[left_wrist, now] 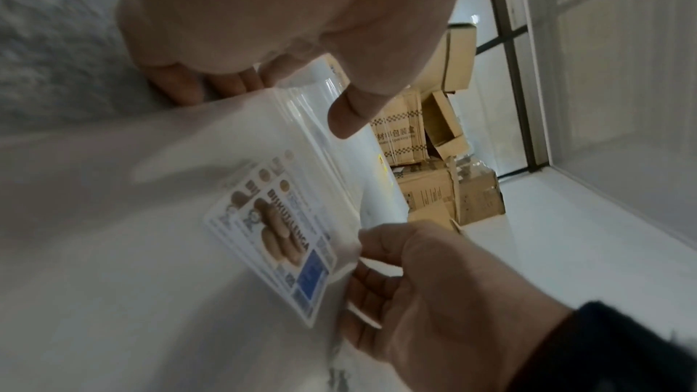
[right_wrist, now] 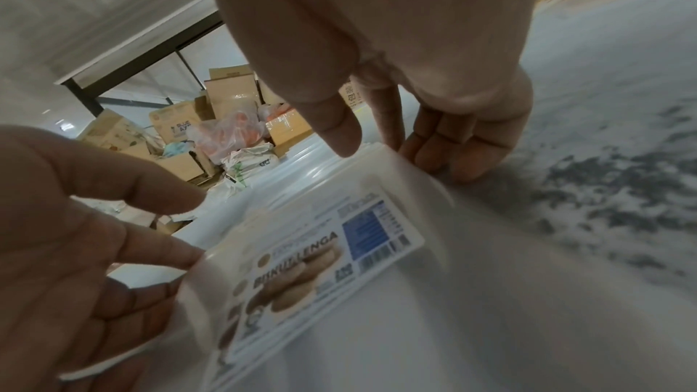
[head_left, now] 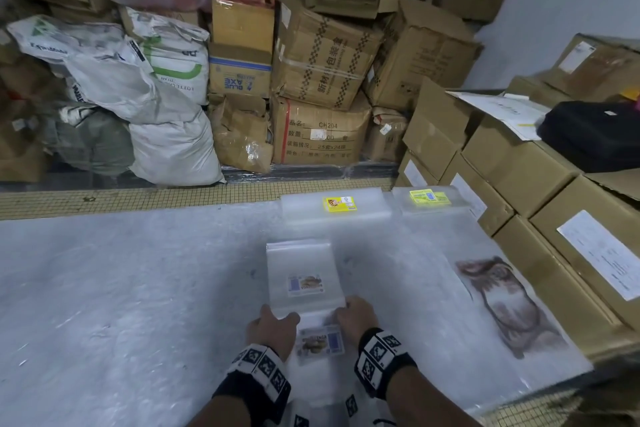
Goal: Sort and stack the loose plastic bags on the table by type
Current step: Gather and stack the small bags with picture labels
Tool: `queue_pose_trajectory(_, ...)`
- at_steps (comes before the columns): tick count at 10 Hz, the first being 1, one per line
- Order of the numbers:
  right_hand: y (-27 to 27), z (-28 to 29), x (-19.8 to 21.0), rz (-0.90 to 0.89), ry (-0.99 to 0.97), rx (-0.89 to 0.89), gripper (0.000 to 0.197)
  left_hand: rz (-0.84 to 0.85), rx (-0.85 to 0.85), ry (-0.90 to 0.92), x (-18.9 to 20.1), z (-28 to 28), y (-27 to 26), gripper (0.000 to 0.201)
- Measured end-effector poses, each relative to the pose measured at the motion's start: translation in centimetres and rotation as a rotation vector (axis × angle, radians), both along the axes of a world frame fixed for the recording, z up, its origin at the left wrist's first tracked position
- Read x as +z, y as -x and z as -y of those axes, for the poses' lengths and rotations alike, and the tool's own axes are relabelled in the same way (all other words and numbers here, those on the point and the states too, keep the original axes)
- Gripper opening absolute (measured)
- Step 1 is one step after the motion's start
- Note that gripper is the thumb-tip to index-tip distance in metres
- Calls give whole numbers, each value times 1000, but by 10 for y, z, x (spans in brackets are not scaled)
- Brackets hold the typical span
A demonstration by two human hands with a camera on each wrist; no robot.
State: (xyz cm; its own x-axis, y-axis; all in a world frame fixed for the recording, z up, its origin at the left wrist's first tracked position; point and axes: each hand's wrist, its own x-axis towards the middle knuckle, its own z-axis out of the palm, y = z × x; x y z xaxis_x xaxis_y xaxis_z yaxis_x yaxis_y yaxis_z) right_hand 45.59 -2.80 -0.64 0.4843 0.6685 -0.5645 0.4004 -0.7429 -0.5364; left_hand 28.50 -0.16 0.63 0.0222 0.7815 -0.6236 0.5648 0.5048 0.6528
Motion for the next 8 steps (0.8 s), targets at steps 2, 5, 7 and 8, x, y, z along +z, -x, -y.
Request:
queue_pose_trajectory(2, 5, 7, 17, -140, -98, -61, 23, 112, 61, 19, -9, -10, 9, 60)
queue_pose_trajectory(5, 18, 8, 20, -144, -21, -55, 16, 244, 117, -36, -15, -8, 40, 14)
queue_pose_trajectory(7, 39, 10, 35, -224, -1, -70, 41, 354, 192, 92, 8, -13, 62, 16)
queue_pose_trajectory(8, 47, 12, 34, -247, -36, -40, 41, 397, 150, 112, 6, -14, 75, 12)
